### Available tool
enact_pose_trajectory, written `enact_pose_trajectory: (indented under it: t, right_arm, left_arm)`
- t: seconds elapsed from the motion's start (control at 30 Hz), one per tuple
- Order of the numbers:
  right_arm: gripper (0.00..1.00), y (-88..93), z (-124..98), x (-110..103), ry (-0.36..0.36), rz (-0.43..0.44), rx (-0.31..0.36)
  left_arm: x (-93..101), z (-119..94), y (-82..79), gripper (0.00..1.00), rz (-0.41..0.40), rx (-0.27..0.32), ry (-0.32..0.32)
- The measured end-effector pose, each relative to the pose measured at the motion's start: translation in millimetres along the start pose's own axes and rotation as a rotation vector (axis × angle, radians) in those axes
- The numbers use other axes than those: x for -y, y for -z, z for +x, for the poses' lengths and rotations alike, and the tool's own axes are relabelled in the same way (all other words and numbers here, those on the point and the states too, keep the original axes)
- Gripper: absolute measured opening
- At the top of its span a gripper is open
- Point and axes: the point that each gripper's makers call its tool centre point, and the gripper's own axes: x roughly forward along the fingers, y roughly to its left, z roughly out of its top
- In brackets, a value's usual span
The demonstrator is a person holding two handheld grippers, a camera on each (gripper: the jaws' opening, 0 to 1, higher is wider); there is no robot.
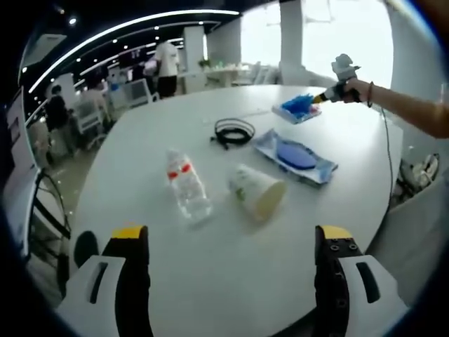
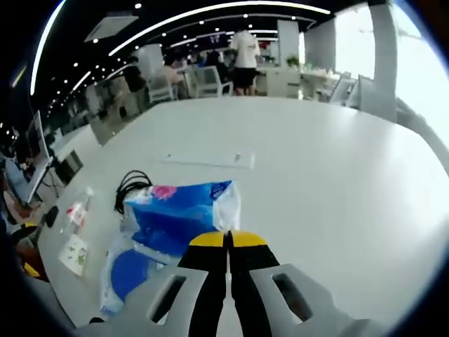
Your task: Arrange the tabletop items into an orderly group along one side of the table until the central work area is clear of visible clutter.
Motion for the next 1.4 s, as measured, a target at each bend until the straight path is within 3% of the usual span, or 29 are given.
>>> enact_pose_trajectory:
  t: [0.33, 0.5, 0.6, 0.73, 1.07, 1.2, 1.4]
  right_arm:
    - [0.01, 8.2, 28.7, 24.2, 0.01, 0.021, -0.038]
    - [0.01, 10.3, 41.6, 29.0, -0.013, 0.024, -0.033]
    - [0.01, 15.5, 48.8, 31.6, -0.019, 0.05, -0.041]
    - [0.01, 18.4, 55.4, 31.9, -0.027, 0.052, -0.045]
    - [0.01, 28.0, 64.1, 36.3, -0.021, 0.067, -0.062]
    - [0.01, 33.6, 64.2, 42.4, 0.017, 0.053, -0.069]
    - [0.02, 42.3, 66.7, 49.1, 0.03, 0.131, -0.074]
  left_arm:
    - [7.9, 4.4, -1.5, 0.99, -0.015, 0.019, 0.051]
    - [6.8, 4.3, -2.2, 0.99, -0.008, 0.024, 0.045]
    - [9.8, 4.6, -1.5, 0.99, -0.073, 0.033, 0.079]
    - [4.4, 2.6, -1.0, 0.99, -0.115, 0.046, 0.072]
    - [16.9, 4.8, 0.1, 0.99, -0.103, 0.022, 0.056]
    - [16.5, 3.8, 0.2, 0.99, -0.102, 0.02, 0.061]
    - [17.7, 3.8, 2.3, 0.99, -0.056, 0.002, 0.059]
